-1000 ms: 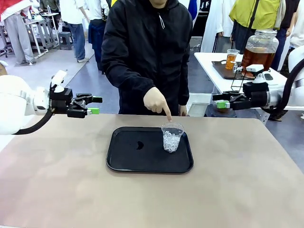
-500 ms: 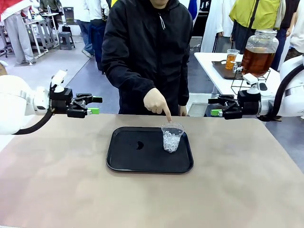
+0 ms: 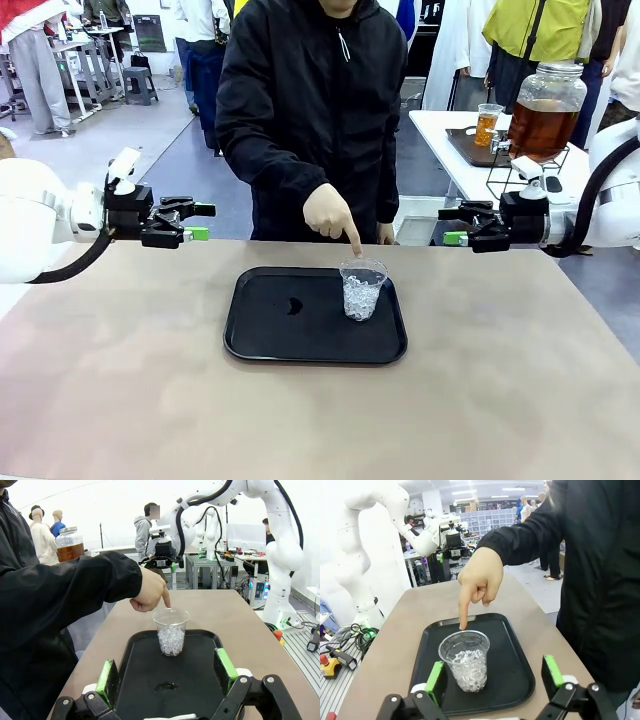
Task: Pour the drink into the iced cup.
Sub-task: Pick up the iced cup indicated by the human and present it to them.
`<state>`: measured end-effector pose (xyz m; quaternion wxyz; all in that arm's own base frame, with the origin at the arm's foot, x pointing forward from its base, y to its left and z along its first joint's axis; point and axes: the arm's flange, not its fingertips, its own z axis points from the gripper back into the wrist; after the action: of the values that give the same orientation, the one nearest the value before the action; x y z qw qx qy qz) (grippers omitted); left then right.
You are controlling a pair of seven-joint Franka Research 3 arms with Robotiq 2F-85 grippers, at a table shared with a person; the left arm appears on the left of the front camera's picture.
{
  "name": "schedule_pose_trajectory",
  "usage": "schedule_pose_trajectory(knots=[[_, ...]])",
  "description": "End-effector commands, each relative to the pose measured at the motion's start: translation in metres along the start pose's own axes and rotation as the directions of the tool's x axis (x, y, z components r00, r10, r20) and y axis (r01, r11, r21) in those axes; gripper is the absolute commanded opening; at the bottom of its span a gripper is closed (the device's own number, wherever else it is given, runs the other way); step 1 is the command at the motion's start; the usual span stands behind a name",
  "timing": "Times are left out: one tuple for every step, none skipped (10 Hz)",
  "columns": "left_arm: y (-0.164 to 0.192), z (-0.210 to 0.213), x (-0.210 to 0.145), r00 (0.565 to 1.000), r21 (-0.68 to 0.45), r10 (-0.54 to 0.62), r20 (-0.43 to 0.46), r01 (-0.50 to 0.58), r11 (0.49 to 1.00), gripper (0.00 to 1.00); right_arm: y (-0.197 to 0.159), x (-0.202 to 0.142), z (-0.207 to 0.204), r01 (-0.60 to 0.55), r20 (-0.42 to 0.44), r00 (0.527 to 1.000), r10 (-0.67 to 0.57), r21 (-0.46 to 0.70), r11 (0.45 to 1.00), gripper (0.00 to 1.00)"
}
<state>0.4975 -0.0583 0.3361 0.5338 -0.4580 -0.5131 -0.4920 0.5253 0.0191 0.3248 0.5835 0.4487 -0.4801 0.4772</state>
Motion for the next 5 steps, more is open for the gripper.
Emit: schedule_pose_trajectory(knots=[[-0.001,-0.002,0.002,1.0,0.004,-0.002,0.006,0.002,1.0,1.0,-0.003,-0.013,-0.012,-0.054,0.013,0.998,0.053,0.012,0.998,1.0],[-0.001,-0.002,0.002,1.0,0.004,-0.002,0.006,0.002,1.0,1.0,-0.003,-0.021,-0.019,-0.086,0.027,0.996,0.086,0.025,0.996,1.0],[-0.001,-0.002,0.002,1.0,0.004,-0.002,0.006,0.002,1.0,1.0,-0.003,-0.028,-0.025,-0.088,0.036,0.996,0.087,0.039,0.995,1.0],[-0.001,-0.002,0.002,1.0,0.004,-0.002,0.006,0.002,1.0,1.0,-0.003,-0.036,-0.03,-0.092,0.046,0.995,0.09,0.047,0.995,1.0],[-0.001,-0.002,0.002,1.0,0.004,-0.002,0.006,0.002,1.0,1.0,-0.004,-0.042,-0.035,-0.082,0.05,0.996,0.079,0.06,0.995,1.0]])
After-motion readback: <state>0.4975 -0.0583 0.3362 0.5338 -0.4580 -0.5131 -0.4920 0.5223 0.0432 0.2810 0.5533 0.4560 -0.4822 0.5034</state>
